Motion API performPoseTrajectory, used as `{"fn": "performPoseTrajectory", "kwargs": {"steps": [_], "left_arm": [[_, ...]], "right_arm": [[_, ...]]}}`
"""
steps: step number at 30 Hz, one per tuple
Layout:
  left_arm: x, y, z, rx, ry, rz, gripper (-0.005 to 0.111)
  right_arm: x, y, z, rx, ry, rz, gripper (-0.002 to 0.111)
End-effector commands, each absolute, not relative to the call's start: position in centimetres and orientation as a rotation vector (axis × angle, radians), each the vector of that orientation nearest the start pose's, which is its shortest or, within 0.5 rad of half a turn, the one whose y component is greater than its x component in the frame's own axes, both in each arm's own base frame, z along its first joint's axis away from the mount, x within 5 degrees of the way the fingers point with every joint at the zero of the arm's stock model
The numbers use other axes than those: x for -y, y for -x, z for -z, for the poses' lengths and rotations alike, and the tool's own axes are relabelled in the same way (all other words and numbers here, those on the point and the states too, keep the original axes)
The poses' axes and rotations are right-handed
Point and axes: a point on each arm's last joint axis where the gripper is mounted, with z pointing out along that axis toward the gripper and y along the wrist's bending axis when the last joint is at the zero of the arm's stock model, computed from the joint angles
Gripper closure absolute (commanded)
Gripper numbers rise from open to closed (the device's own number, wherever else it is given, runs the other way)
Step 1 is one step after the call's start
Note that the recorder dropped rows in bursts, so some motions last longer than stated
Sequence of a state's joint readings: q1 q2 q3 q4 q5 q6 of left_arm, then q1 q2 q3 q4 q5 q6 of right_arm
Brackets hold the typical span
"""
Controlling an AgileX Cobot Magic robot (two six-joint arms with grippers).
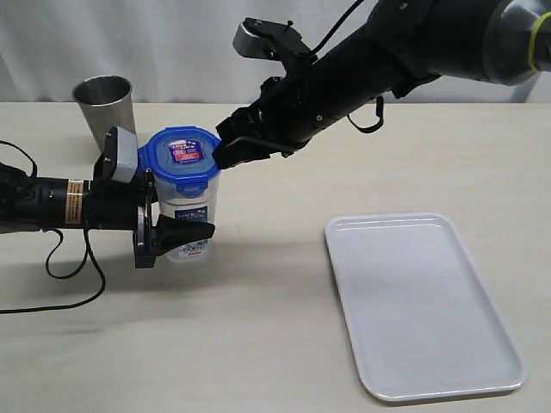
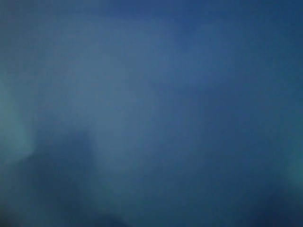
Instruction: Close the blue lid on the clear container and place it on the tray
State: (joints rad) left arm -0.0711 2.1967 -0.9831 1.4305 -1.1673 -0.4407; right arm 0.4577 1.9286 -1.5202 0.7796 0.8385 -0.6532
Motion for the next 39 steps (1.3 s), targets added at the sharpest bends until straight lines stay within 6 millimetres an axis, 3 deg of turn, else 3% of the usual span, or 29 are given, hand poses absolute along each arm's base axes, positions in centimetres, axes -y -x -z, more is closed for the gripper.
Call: {"fn": "performPoseTrajectory", "kwargs": {"steps": [1,14,26,32,34,39], "left_arm": [[11.0,-34.3,-9.4,-1.486,-1.213,0.923,0.107],[11.1,-34.3,-9.4,-1.485,-1.221,0.926,0.107],[11.1,-34.2,-9.3,-1.484,-1.230,0.929,0.107],[11.1,-34.2,-9.3,-1.480,-1.233,0.926,0.107],[11.1,-34.2,-9.3,-1.452,-1.257,0.901,0.107],[11.0,-34.4,-9.4,-1.322,-1.335,0.767,0.107]], "right_arm": [[-23.3,-36.2,-24.5,-2.370,0.860,-0.902,0.065],[-24.4,-36.5,-21.5,-2.429,0.845,-1.071,0.065],[-25.7,-36.0,-18.5,-2.435,0.863,-1.396,0.065],[-25.4,-36.1,-18.5,-2.439,0.895,-1.376,0.065],[-24.8,-36.4,-19.2,-2.417,0.986,-1.310,0.065],[-23.4,-36.9,-22.8,-2.332,1.137,-1.187,0.065]]}}
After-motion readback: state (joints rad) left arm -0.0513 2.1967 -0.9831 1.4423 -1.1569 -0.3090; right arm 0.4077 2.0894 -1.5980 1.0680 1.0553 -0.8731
